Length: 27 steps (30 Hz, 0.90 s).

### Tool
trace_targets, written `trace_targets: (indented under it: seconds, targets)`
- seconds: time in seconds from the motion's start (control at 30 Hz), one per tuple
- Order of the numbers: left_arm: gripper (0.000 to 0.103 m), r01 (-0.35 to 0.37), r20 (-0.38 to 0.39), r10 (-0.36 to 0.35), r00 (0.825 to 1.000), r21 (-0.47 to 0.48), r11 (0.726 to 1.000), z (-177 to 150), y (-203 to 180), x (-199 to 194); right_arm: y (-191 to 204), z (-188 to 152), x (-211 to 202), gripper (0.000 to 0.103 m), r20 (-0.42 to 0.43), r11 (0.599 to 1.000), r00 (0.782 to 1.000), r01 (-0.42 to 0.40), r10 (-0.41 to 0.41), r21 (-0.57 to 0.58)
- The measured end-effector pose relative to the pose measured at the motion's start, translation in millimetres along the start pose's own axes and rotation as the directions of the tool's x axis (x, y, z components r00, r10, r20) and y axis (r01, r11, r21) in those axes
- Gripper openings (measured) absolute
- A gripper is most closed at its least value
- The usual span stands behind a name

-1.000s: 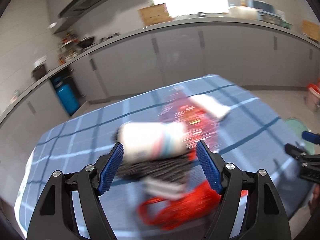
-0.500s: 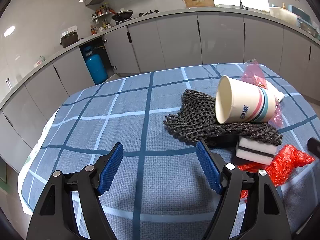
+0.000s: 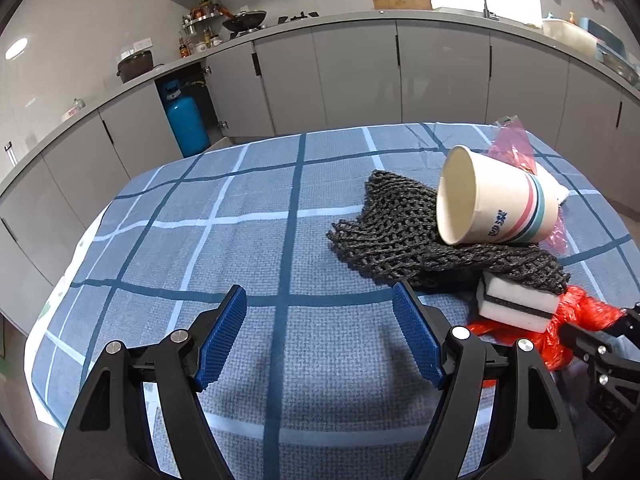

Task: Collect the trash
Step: 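Grasp the white paper cup with left gripper while right gripper grasps red bag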

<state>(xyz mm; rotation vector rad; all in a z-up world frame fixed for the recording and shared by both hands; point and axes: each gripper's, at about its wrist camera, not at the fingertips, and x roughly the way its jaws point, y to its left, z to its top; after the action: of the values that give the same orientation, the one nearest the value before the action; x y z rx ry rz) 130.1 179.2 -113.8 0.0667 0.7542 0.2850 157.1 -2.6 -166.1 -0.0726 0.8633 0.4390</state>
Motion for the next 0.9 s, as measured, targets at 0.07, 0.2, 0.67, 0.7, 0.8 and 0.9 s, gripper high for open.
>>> trace_targets:
  seconds: [0.07, 0.2, 0.67, 0.7, 0.8, 0.9]
  targets:
    - [0.075, 0.016, 0.006, -0.016, 1.000, 0.007, 1.000, 2, -4, -1, -3, 1, -3, 0.026, 0.009, 1.000, 1.000, 0.000, 0.000, 0.004]
    - [0.075, 0.043, 0.032, -0.043, 0.999, 0.024, 0.999, 12, -13, -5, -16, 2, -13, 0.024, 0.034, 0.999, 0.999, 0.019, -0.020, 0.029]
    - [0.074, 0.158, 0.077, -0.163, 0.984, 0.064, 0.985, 49, -59, 6, -76, -9, -32, 0.025, 0.044, 0.983, 0.988, 0.142, -0.147, 0.116]
    - [0.073, 0.169, 0.077, -0.174, 0.982, 0.064, 0.984, 50, -60, 7, -77, -10, -31, 0.025, 0.043, 0.983, 0.988, 0.142, -0.148, 0.118]
    - [0.054, 0.217, 0.076, -0.222, 0.972, 0.066, 0.974, 49, -63, 7, -79, -12, -30, 0.025, 0.042, 0.983, 0.988, 0.141, -0.147, 0.121]
    - [0.032, 0.262, 0.074, -0.268, 0.961, 0.086, 0.961, 48, -71, 4, -78, -11, -29, 0.025, 0.043, 0.983, 0.988, 0.140, -0.146, 0.122]
